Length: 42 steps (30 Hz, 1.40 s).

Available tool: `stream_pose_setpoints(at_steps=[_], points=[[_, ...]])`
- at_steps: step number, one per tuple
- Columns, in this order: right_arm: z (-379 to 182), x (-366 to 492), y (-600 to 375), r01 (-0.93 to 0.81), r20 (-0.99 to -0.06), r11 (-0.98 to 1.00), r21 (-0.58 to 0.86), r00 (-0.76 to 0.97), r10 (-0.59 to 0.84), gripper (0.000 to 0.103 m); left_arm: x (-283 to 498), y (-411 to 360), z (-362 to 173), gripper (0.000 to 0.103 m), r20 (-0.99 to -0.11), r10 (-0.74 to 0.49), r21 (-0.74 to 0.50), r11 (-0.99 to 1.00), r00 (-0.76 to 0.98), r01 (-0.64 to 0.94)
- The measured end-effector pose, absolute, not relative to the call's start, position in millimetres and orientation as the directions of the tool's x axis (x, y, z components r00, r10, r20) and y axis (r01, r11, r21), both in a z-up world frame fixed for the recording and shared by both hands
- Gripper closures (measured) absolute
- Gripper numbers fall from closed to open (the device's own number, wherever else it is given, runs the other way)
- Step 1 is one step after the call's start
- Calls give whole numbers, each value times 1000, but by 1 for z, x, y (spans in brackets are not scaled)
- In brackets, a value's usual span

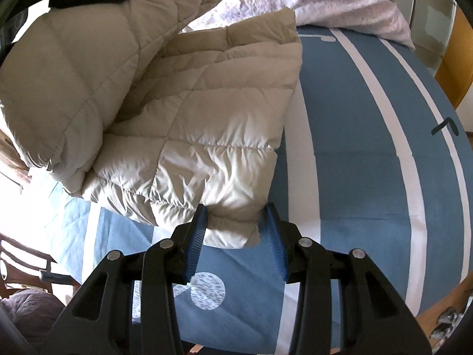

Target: Fold large clothes

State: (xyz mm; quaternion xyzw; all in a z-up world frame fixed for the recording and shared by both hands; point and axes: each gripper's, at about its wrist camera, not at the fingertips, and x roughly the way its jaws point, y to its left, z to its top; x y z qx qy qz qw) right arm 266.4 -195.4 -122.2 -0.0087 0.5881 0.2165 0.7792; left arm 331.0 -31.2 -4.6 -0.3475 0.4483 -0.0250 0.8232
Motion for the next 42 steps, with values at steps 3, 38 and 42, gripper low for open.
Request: stream_pose_setpoints(at_steps=[3,38,42], points=[[-125,267,-196,-343,-922,908,242,211,325,61,333,-37,-6,85,-720,-375,-600,760,584,-252],[-134,275,-193,-298,-926,920,255,198,321,61,313,35,-5,59,-780,-200,-438,851,593,-289],[-134,275,-193,-293,-926,921,257,198,321,61,316,37,-9,59,-793,-162,-395,871,587,-293]])
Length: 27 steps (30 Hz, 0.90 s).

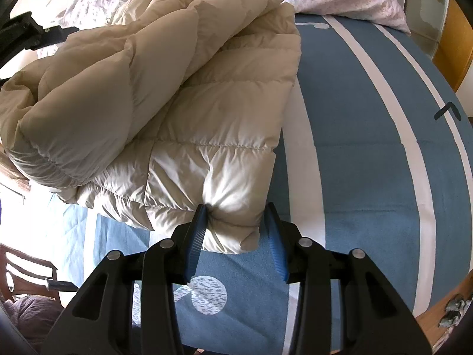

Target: Fold large clothes

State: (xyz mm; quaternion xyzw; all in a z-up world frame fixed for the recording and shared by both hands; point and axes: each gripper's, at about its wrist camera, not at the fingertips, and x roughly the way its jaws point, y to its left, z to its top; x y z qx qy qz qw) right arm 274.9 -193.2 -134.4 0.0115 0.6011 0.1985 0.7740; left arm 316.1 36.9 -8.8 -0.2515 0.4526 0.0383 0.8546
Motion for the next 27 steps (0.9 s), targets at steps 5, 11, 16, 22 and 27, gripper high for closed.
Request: stream_pose_setpoints(at_steps=[5,11,16,22,27], points=[[-134,274,-194,-287,-926,922,259,199,322,61,318,41,-17,59,-810,-114,-342,889,576,-305],[-134,274,-195,-282,-926,924,260,199,321,61,320,40,-33,59,-824,-105,-324,893,556,-312],[-135,276,-195,-280,-925,923,265,196,325,61,324,32,-42,58,-833,-107,-311,902,542,-301],[-135,277,-197,-276,-924,922,270,193,329,61,328,22,-52,58,-843,-110,-301,907,527,-293],[-136,278,-199,-274,-924,922,274,191,332,61,329,7,-60,56,-849,-79,-247,933,523,-261]])
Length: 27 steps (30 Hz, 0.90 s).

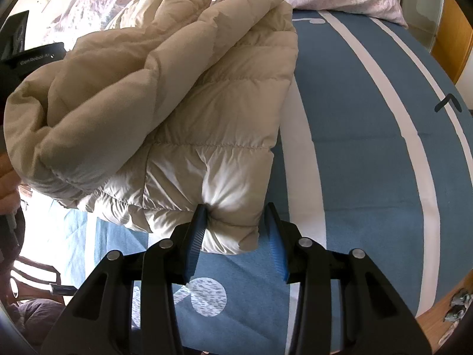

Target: Fold large clothes

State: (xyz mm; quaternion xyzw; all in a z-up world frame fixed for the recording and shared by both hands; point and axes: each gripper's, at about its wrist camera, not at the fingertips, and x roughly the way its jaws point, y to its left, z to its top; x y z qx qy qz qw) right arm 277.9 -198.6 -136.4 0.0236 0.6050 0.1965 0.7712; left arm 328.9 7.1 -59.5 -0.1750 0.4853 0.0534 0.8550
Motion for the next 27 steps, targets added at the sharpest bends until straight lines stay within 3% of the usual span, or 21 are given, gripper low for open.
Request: stream_pose_setpoints(at_steps=[27], points=[[-136,281,-206,-283,-923,919,273,193,333,60,331,-35,-89,50,-844,36,-58,985,534,-159]])
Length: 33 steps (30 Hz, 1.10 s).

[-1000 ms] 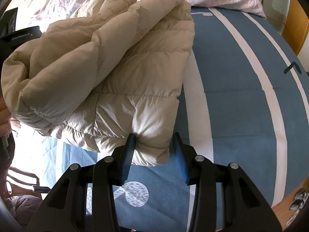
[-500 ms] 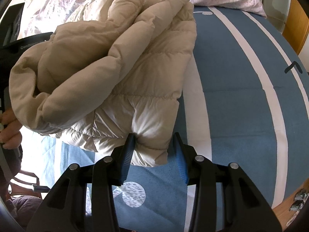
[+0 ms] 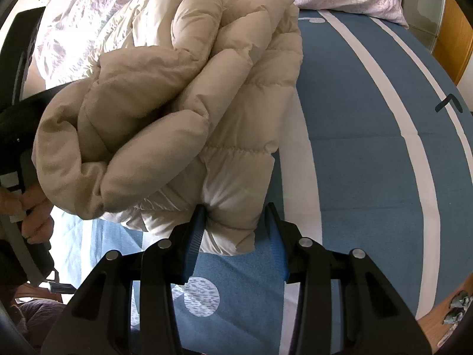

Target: Fold large clothes

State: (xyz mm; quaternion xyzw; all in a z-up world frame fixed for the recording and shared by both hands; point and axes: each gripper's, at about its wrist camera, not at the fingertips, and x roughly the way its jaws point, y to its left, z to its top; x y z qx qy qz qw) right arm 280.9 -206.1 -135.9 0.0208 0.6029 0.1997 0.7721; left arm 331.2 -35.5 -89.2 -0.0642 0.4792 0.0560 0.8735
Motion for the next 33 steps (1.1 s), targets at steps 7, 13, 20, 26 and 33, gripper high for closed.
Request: stream_pose_setpoints(at_steps=[7,13,20,26,33], points=[[-136,282,-206,-285,-923,919,274,192,335,60,332,-34,-94,50,-847,38,-64,983,530,-173],[-136,281,-206,-285,-922,919,274,193,335,60,332,-34,-95,50,-845,21,-88,980,534,-179],[-135,279,-205,-284,-922,917,278,190,338,60,334,-39,-98,50,-846,3,-103,980,533,-168],[-131,277,-207,-281,-921,918,279,192,339,60,335,-38,-99,50,-845,-4,-115,978,534,-174],[-125,287,-216,-268,-918,923,277,208,337,60,334,-39,-99,50,-842,0,-111,979,540,-173]])
